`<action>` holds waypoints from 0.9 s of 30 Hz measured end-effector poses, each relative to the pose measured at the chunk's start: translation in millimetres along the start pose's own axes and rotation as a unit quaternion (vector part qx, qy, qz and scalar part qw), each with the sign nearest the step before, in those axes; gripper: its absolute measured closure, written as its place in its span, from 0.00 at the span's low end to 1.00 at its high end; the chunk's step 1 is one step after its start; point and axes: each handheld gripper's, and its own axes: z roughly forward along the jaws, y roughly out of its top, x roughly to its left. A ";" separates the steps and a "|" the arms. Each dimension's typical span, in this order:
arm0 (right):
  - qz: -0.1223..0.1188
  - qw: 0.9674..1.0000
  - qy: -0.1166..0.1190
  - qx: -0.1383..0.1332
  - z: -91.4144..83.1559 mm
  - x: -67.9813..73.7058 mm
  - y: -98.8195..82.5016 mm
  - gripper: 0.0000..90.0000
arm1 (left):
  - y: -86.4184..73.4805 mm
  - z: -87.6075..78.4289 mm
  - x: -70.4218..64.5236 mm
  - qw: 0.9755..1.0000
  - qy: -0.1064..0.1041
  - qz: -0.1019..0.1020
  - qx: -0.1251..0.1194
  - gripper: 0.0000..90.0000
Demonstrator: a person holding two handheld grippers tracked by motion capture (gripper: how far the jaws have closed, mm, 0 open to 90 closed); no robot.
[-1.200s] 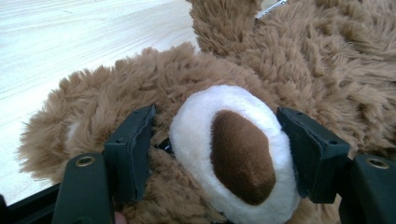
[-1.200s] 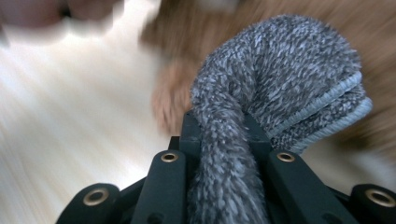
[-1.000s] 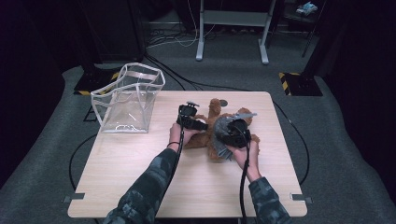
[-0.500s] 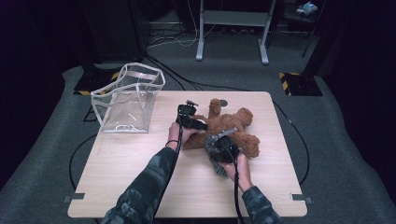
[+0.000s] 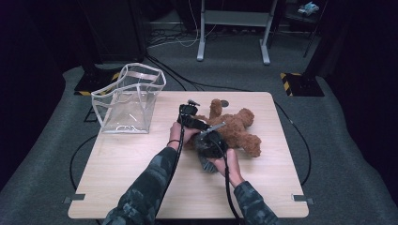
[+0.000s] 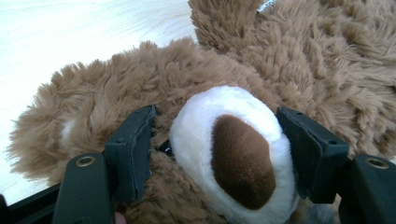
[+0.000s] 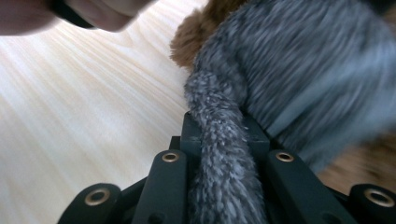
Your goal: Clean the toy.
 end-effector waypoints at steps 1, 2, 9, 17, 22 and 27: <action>0.009 1.000 0.001 0.006 6.4 0.5 -1.3 0.85 | 0.1 -0.4 -0.2 1.000 0.000 0.001 0.003 0.35; 0.015 1.000 0.010 0.018 13.0 -0.7 -3.9 0.85 | -0.2 -0.4 -0.2 1.000 0.000 0.001 0.001 0.35; 0.025 0.997 0.069 0.005 10.9 0.5 -19.4 0.85 | -0.2 -0.7 0.8 1.000 -0.001 -0.001 0.001 0.35; 0.032 0.995 0.045 -0.079 8.5 8.4 -10.5 0.84 | 0.1 -0.3 2.2 1.000 -0.004 0.002 -0.002 0.35; 0.039 0.997 0.054 -0.025 29.8 5.6 -9.5 0.84 | -0.7 -0.5 2.0 1.000 -0.005 -0.002 -0.002 0.35; 0.021 0.998 0.049 -0.042 -4.8 0.8 -18.3 0.84 | -1.2 0.2 2.1 1.000 -0.005 -0.004 -0.008 0.35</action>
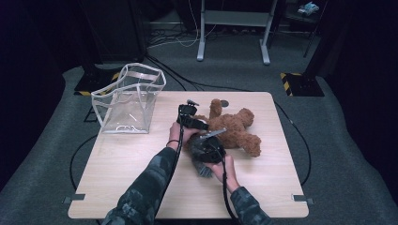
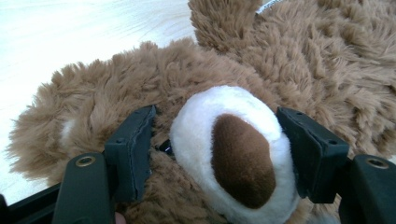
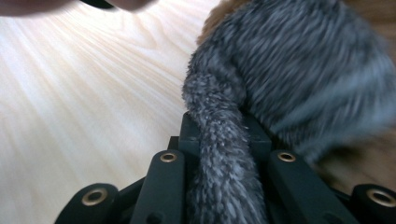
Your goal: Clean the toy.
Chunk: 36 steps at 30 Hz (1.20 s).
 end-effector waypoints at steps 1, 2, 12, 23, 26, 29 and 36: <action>0.003 1.000 -0.005 -0.014 -10.9 -1.4 -1.2 0.84 | 0.0 -0.1 -0.1 1.000 0.001 0.000 0.001 0.35; 0.004 1.000 -0.013 -0.023 -21.7 -3.8 -1.9 0.84 | -0.2 0.2 -0.1 1.000 0.001 0.000 -0.002 0.35; 0.033 0.986 -0.144 -0.076 -71.9 -51.7 -25.1 0.85 | 0.2 0.1 -0.1 1.000 0.002 0.007 0.002 0.35; 0.042 0.985 -0.158 -0.055 -71.3 -62.0 -44.1 0.84 | -0.7 1.0 -0.4 1.000 0.003 0.001 -0.006 0.35; 0.013 0.988 -0.151 -0.038 -58.4 -49.8 -32.7 0.84 | -0.8 0.7 0.0 1.000 0.002 0.004 -0.005 0.35; 0.015 0.986 -0.163 -0.030 -55.5 -49.2 -28.8 0.84 | -1.2 0.1 0.4 1.000 0.001 0.007 -0.004 0.35; 0.050 0.977 -0.204 -0.035 -81.0 -66.8 -41.6 0.85 | -2.4 0.1 -0.1 1.000 0.000 0.004 -0.007 0.35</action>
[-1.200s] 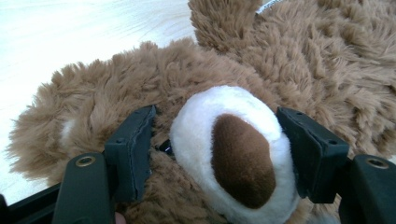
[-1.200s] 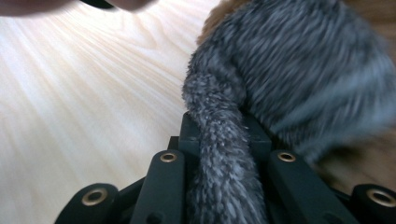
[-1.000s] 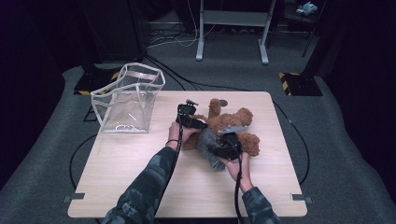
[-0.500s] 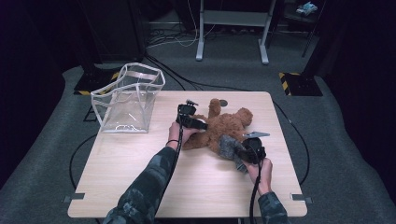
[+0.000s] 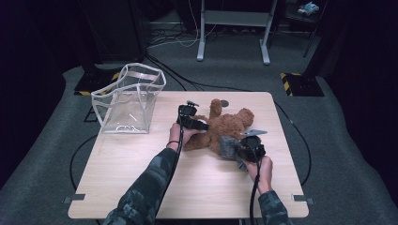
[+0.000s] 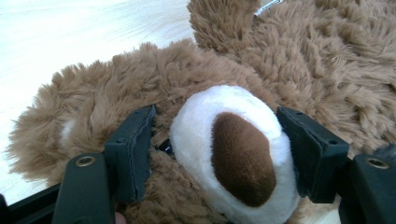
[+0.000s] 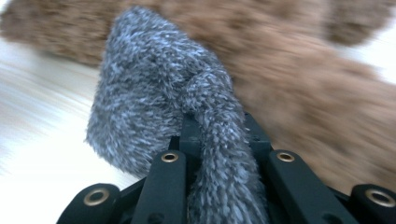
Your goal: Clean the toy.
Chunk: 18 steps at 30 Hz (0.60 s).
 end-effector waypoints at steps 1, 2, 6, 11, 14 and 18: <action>0.005 1.000 -0.007 -0.002 -4.1 -4.2 -1.3 0.85 | -0.1 -0.1 0.1 1.000 0.000 0.000 0.000 0.35; 0.008 1.000 -0.010 -0.005 -8.2 -8.6 -2.4 0.85 | -0.1 -0.1 0.3 1.000 -0.001 0.000 -0.001 0.35; 0.022 0.999 -0.027 -0.031 -29.4 -24.3 -3.0 0.85 | 0.5 0.1 0.7 1.000 0.000 0.007 -0.001 0.35; 0.022 0.995 -0.049 -0.081 -56.6 -42.6 16.6 0.85 | 0.1 0.1 0.6 1.000 -0.003 0.002 -0.004 0.35; 0.021 0.993 -0.060 -0.095 -57.1 -49.0 36.6 0.85 | -0.2 0.1 0.0 1.000 -0.002 0.002 -0.005 0.35; 0.005 0.996 -0.047 -0.071 -25.2 -47.1 56.0 0.84 | -2.2 -0.7 -1.4 1.000 0.001 0.009 -0.007 0.35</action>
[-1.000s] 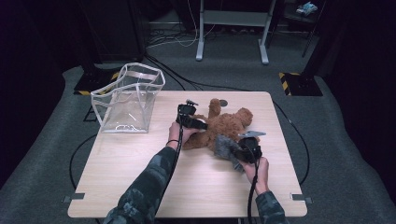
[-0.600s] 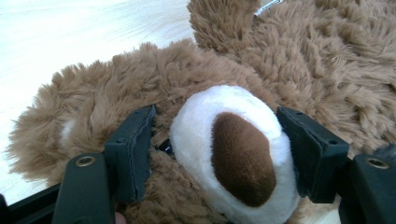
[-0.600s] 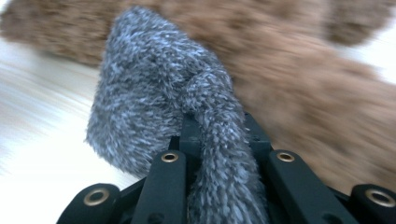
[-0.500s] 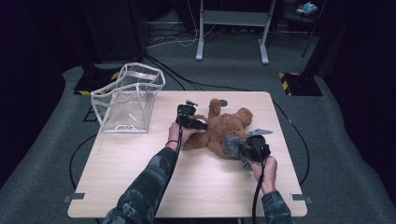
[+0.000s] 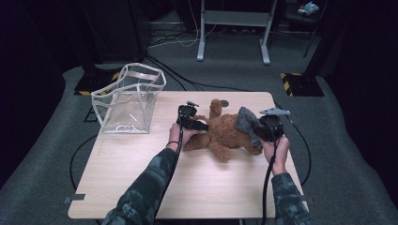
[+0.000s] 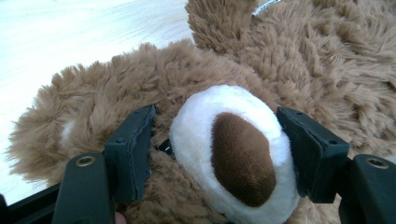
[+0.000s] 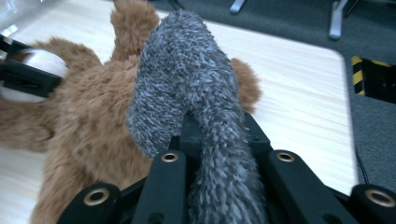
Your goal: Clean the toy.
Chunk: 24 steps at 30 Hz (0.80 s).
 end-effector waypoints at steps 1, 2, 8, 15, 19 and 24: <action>-0.001 1.000 0.002 0.014 11.0 1.7 0.6 0.84 | 0.0 -0.1 0.0 1.000 0.000 0.001 0.000 0.35; 0.008 0.999 0.005 0.030 21.1 3.2 0.1 0.84 | -0.5 -0.2 -0.1 1.000 -0.001 -0.004 -0.001 0.35; 0.040 0.996 0.003 0.082 53.0 -7.2 -17.8 0.85 | -1.1 -0.1 0.5 1.000 -0.004 0.001 -0.002 0.35; 0.054 0.989 -0.021 0.134 51.2 -24.8 -45.5 0.85 | -1.9 -0.3 2.3 1.000 -0.010 -0.007 -0.006 0.35; 0.066 0.993 -0.017 0.098 29.4 -27.6 -45.6 0.86 | -2.2 -0.3 3.3 1.000 -0.010 -0.006 -0.008 0.35; 0.066 0.996 -0.006 0.055 7.5 -24.7 -37.2 0.86 | -0.3 0.2 4.1 1.000 -0.011 -0.006 -0.006 0.35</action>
